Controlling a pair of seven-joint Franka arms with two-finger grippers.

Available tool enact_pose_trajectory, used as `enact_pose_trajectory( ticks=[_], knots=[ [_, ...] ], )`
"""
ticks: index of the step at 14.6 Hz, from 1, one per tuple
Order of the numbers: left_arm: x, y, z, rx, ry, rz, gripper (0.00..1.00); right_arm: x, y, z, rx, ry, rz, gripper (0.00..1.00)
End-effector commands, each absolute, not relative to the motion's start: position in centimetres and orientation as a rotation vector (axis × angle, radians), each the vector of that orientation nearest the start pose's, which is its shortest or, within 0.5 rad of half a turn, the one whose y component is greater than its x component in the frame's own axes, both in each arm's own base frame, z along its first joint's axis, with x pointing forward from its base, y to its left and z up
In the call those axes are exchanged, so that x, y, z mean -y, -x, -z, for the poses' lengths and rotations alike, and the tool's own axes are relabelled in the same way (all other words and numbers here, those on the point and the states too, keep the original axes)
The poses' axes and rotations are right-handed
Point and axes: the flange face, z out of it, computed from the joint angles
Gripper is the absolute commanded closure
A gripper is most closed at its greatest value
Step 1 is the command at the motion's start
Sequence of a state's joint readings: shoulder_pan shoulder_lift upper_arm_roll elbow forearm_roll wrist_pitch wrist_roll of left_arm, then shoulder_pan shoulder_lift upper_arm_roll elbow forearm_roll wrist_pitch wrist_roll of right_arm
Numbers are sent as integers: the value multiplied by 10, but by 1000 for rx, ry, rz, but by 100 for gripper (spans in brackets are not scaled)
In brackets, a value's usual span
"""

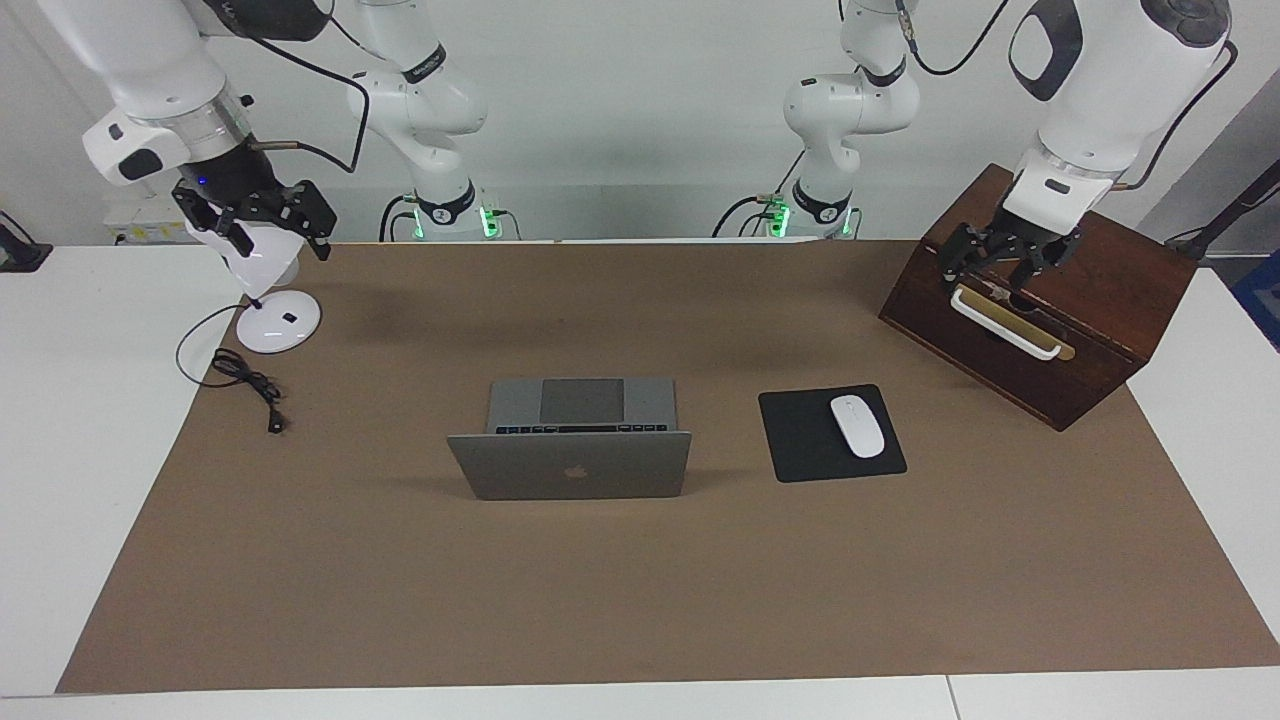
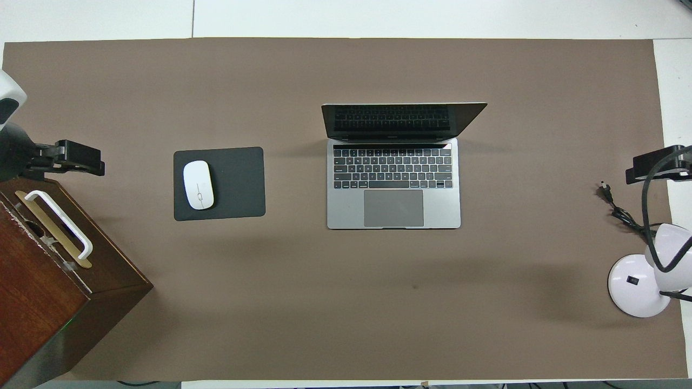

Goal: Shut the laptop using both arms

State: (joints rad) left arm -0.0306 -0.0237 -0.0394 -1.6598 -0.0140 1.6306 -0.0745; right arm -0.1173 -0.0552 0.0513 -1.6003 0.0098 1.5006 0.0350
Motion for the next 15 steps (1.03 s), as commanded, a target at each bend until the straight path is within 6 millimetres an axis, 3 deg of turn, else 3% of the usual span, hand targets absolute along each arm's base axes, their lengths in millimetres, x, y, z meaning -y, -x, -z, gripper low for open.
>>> enact_pose_trajectory(
  ticks=[1,3,4,8,10,15],
  knots=[
    [47,-543,-604,101,3142,-3,0,37,-524,-637,-128,3137,-48,0],
    [49,-542,-603,138,3142,2,5,37,-524,-637,-135,3136,-48,0],
    [52,-542,-602,153,3145,3,22,37,-524,-638,-140,3136,-44,0],
    [65,-538,-593,245,3139,0,74,40,-523,-639,-144,3136,-41,0],
    [75,-531,-586,352,3140,-5,84,39,-523,-639,-128,3137,-39,0],
    [115,-504,-553,840,3167,6,87,41,-536,-644,-111,3141,103,0]
  ],
)
